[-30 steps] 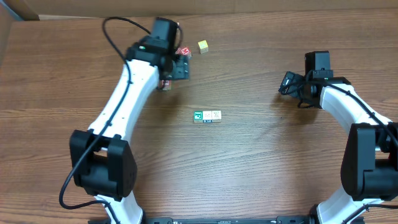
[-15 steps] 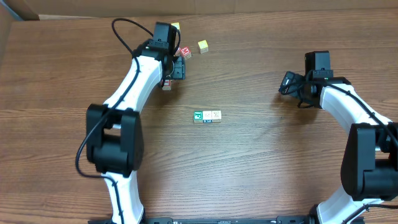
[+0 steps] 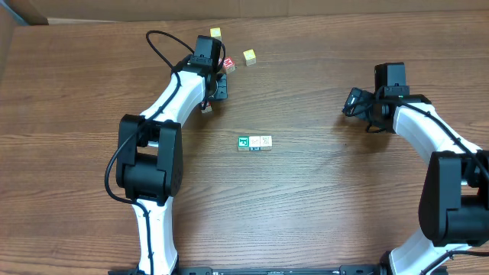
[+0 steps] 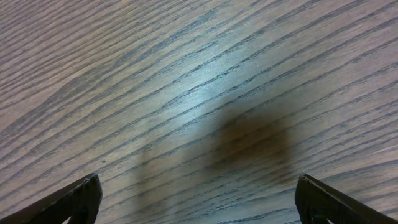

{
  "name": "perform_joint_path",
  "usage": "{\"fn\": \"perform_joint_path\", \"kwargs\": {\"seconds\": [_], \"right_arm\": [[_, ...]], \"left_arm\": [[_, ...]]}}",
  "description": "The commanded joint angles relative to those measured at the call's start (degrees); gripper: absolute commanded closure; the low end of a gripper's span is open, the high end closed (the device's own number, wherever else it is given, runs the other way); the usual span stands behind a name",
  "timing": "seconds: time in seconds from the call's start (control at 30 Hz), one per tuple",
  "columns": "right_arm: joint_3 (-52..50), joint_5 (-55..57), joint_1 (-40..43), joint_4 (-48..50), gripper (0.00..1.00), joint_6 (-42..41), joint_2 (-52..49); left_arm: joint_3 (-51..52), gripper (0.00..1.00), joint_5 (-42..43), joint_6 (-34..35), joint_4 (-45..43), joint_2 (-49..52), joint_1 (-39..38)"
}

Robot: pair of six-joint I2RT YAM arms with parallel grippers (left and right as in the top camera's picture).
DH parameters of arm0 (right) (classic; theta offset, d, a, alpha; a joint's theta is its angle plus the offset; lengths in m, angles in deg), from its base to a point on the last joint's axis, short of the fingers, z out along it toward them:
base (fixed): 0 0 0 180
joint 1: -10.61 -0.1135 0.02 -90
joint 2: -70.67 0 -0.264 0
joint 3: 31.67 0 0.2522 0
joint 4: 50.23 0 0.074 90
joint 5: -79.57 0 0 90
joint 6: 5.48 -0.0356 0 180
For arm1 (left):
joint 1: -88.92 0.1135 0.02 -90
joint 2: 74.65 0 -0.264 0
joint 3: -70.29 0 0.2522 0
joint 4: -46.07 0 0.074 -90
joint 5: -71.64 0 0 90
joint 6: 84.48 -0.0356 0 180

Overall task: Flip 5 blocks
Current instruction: 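Release and move the left gripper back to the cluster, then grasp the K block with the left gripper and lift it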

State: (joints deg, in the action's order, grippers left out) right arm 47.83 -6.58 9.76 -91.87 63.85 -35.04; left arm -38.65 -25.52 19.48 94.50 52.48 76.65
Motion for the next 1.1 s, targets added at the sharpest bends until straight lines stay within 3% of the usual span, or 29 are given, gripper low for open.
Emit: {"fn": "perform_joint_path", "kwargs": {"seconds": [0.0, 0.47, 0.87, 1.07], "right_arm": [[1.01, 0.57, 0.22, 0.33, 0.00, 0.57, -0.17], [1.01, 0.57, 0.22, 0.33, 0.00, 0.57, -0.17], [1.01, 0.57, 0.22, 0.33, 0.00, 0.57, -0.17], [1.01, 0.57, 0.22, 0.33, 0.00, 0.57, -0.17]], "left_arm": [[-0.85, 0.74, -0.76, 0.44, -0.39, 0.37, 0.31], [-3.41, 0.74, -0.76, -0.22, 0.83, -0.46, 0.31], [-8.87, 0.82, 1.36, 0.33, 17.42, -15.96, -0.31], [-8.87, 0.79, 2.93, 4.35, 29.03, -23.96, -0.81]]}}
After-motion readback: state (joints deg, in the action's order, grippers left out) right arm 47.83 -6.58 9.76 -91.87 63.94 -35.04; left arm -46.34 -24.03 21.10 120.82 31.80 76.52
